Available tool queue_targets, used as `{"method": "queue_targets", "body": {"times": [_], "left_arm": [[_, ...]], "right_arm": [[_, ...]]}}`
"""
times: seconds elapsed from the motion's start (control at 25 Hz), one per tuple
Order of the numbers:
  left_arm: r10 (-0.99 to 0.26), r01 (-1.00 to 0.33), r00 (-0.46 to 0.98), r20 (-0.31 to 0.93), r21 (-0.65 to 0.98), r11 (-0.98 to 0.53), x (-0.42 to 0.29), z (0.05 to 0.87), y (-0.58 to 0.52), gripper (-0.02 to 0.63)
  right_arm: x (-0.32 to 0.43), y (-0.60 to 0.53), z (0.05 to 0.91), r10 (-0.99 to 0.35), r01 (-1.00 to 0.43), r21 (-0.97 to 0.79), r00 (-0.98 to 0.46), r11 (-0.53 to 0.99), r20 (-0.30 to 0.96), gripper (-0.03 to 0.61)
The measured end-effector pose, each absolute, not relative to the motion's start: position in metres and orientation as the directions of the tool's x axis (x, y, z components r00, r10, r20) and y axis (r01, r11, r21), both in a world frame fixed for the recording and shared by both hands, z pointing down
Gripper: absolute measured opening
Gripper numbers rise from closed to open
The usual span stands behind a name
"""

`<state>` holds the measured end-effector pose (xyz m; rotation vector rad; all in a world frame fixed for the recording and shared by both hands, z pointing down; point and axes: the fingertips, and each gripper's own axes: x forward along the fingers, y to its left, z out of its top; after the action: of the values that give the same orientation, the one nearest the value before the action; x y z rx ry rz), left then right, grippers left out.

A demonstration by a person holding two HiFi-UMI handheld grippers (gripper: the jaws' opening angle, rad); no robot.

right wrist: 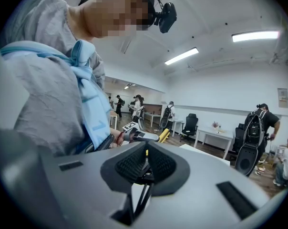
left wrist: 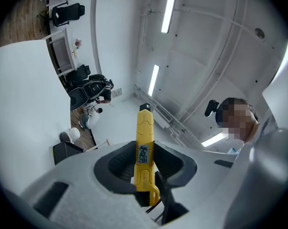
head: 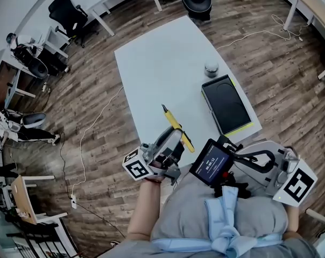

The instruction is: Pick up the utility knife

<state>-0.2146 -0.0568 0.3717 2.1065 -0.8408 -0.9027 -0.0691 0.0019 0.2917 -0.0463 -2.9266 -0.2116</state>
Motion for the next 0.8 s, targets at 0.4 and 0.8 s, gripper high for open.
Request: {"method": "queue_targets", "body": {"times": [0.4, 0.8], "left_arm": [[-0.731, -0.254, 0.545, -0.41, 0.75, -0.61, -0.217, 0.353, -0.051, 0.123], [-0.713, -0.253, 0.562, -0.42, 0.733, -0.631, -0.214, 0.347, -0.049, 0.123]], "right_arm": [[-0.072, 0.006, 0.295, 0.021, 0.053, 0.145, -0.977, 0.988, 0.212, 0.029], [-0.075, 0.009, 0.296, 0.025, 0.06, 0.154, -0.975, 0.986, 0.221, 0.029]]}}
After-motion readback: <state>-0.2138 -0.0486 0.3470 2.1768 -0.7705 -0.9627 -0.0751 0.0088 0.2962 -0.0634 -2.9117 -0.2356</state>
